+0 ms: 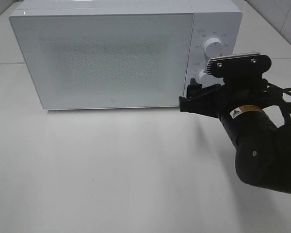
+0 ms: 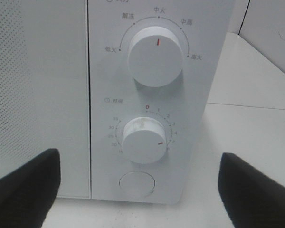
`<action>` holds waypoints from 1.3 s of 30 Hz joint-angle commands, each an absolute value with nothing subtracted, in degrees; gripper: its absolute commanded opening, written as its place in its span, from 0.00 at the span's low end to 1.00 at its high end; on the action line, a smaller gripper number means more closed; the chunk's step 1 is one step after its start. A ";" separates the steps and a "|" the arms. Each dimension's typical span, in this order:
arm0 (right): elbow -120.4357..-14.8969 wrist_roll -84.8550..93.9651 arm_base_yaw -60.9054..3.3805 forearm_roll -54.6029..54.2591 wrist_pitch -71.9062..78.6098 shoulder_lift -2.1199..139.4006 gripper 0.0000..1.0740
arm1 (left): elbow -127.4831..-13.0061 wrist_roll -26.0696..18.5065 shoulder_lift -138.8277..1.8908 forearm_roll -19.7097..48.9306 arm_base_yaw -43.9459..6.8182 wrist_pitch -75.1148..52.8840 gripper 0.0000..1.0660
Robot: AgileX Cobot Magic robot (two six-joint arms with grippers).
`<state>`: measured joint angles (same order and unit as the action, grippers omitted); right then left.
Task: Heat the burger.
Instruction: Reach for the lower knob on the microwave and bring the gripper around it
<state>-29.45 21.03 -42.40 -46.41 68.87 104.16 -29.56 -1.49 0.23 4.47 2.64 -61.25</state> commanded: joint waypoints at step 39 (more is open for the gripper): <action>-43.89 17.93 -33.12 -40.22 66.35 117.17 0.71 | -29.51 -1.43 0.97 4.58 2.52 -61.25 0.94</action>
<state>-42.63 18.28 -33.46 -41.37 66.58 116.08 -29.56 -1.49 0.23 4.47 2.64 -61.25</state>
